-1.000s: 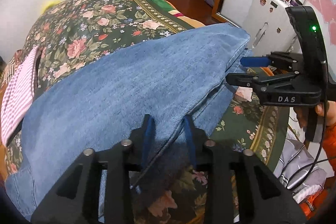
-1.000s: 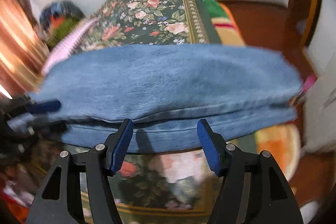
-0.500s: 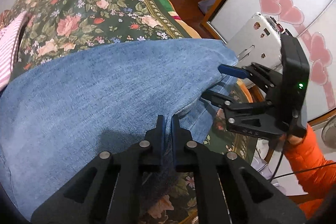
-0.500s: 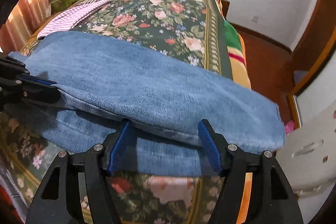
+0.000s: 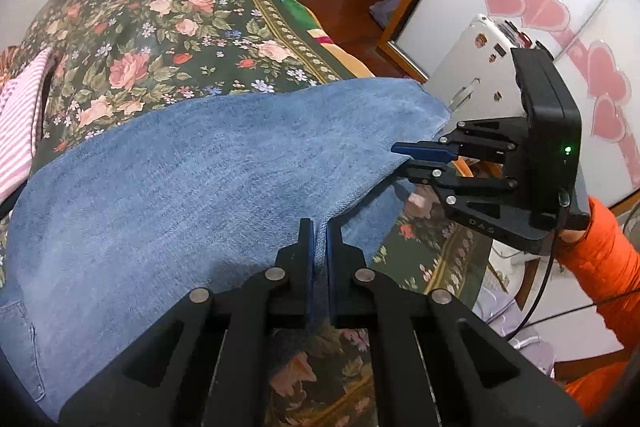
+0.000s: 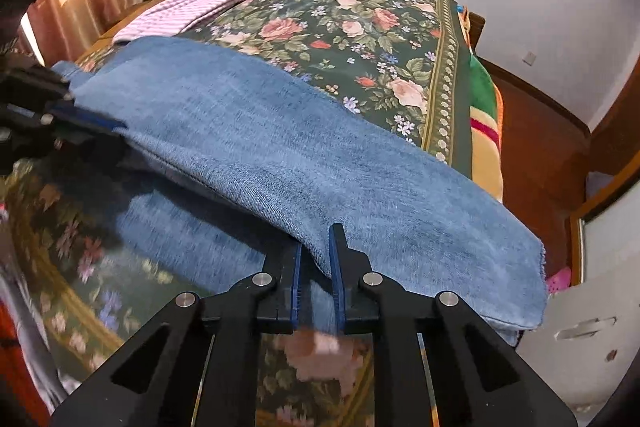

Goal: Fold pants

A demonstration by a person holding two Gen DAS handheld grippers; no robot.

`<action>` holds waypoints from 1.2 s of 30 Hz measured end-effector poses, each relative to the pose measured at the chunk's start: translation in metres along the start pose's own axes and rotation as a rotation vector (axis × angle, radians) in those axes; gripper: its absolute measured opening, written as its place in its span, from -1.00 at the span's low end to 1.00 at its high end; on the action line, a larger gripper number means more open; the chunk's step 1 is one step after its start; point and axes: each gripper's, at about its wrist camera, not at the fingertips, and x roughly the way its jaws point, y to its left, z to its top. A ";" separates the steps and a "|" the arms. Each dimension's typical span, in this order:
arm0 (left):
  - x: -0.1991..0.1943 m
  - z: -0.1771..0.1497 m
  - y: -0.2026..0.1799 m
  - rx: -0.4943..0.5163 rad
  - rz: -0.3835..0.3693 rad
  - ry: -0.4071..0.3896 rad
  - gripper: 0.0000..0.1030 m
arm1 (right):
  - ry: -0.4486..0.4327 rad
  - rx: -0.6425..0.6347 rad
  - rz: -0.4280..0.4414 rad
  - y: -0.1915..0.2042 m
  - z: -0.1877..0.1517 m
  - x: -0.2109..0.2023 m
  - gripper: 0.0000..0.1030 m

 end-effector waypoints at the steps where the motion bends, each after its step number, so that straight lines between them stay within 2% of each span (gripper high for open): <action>1: 0.000 -0.003 -0.003 0.008 0.003 0.006 -0.91 | -0.002 0.000 0.003 0.001 -0.003 -0.002 -0.78; 7: 0.008 -0.018 -0.009 0.026 0.031 0.028 -0.90 | 0.009 0.063 0.024 0.000 -0.017 -0.002 -0.71; 10: -0.005 -0.019 -0.008 0.011 0.017 0.014 -0.86 | 0.011 0.098 0.026 -0.005 -0.020 -0.013 -0.57; 12: -0.020 -0.019 -0.005 -0.007 0.006 -0.015 -0.82 | -0.017 0.120 0.039 -0.010 -0.019 -0.029 -0.54; 14: -0.036 -0.018 -0.001 -0.025 0.017 -0.054 -0.81 | -0.055 0.138 0.051 -0.013 -0.014 -0.042 -0.29; 15: -0.042 -0.017 0.002 -0.036 0.024 -0.072 -0.81 | -0.078 0.143 0.052 -0.013 -0.011 -0.047 -0.23; 17: -0.052 -0.015 0.014 -0.067 0.058 -0.112 -0.73 | -0.122 0.156 0.074 -0.012 -0.001 -0.052 -0.15; 20: -0.048 -0.015 0.034 -0.120 0.141 -0.114 -0.69 | -0.150 0.217 0.150 -0.010 0.012 -0.039 -0.14; 25: -0.020 -0.036 0.051 -0.160 0.181 -0.041 -0.69 | -0.060 0.256 0.206 0.000 0.013 0.006 -0.14; 27: -0.020 -0.046 0.049 -0.143 0.191 -0.075 -0.64 | -0.013 0.272 0.221 0.001 0.001 0.016 -0.14; 30: -0.021 -0.053 0.046 -0.121 0.199 -0.092 -0.61 | -0.003 0.322 0.231 -0.009 -0.021 0.016 -0.14; 32: -0.024 -0.056 0.047 -0.116 0.197 -0.096 -0.61 | 0.013 0.342 0.225 -0.016 -0.029 0.013 -0.14; 36: -0.049 -0.063 0.064 -0.150 0.234 -0.122 -0.55 | 0.015 0.319 0.133 -0.020 -0.023 -0.004 -0.13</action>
